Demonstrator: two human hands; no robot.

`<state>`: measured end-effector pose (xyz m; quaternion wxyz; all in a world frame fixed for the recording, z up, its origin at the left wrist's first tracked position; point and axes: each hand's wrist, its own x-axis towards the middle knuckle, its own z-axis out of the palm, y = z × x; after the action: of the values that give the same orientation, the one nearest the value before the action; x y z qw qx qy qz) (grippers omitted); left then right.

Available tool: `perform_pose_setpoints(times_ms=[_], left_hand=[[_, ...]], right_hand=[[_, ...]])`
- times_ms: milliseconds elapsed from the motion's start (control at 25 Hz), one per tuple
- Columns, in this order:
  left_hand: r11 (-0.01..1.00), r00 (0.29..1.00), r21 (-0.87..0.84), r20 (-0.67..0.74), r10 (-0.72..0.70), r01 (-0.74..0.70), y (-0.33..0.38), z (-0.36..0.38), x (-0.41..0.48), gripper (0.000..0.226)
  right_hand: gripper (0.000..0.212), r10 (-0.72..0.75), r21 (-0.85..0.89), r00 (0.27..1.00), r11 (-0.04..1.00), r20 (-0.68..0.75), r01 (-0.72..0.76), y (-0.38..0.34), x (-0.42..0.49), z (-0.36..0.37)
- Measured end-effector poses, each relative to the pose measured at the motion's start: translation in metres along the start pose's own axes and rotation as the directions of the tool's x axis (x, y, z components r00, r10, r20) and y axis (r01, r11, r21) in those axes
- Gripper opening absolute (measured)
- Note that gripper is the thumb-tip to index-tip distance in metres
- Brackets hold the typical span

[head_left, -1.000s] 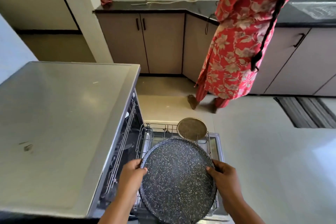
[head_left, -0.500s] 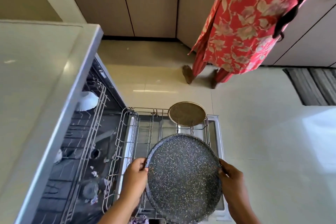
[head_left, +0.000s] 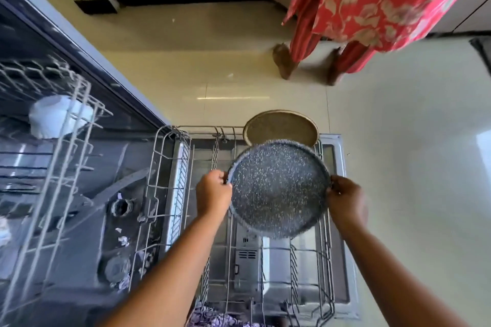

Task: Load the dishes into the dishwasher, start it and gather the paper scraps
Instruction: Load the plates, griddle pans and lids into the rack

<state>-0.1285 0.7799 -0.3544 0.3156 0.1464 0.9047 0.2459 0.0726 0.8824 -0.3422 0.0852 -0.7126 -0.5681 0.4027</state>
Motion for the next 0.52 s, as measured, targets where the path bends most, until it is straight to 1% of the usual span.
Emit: perform_pose_setpoints(times_ms=[120,240,440,520], left_hand=[[0.996,0.993,0.009,-0.073,0.093,-0.092,0.020,0.019,0.039,0.014],[0.980,0.975,0.051,-0.108,0.196,-0.191,0.038,0.035,0.067,0.014],[0.970,0.957,0.067,-0.157,0.243,-0.235,0.057,0.046,0.099,0.015],[0.968,0.956,0.076,-0.155,0.250,-0.241,0.054,0.052,0.103,0.017]], right_hand=[[0.030,-0.038,0.003,0.997,0.999,-0.064,0.038,-0.013,0.041,0.008],[0.029,-0.097,0.032,0.985,0.994,-0.142,0.102,-0.022,0.079,0.015],[0.029,-0.202,0.067,0.952,0.973,-0.231,0.222,-0.034,0.118,0.020],[0.030,-0.227,0.080,0.946,0.965,-0.231,0.251,-0.034,0.126,0.023]])
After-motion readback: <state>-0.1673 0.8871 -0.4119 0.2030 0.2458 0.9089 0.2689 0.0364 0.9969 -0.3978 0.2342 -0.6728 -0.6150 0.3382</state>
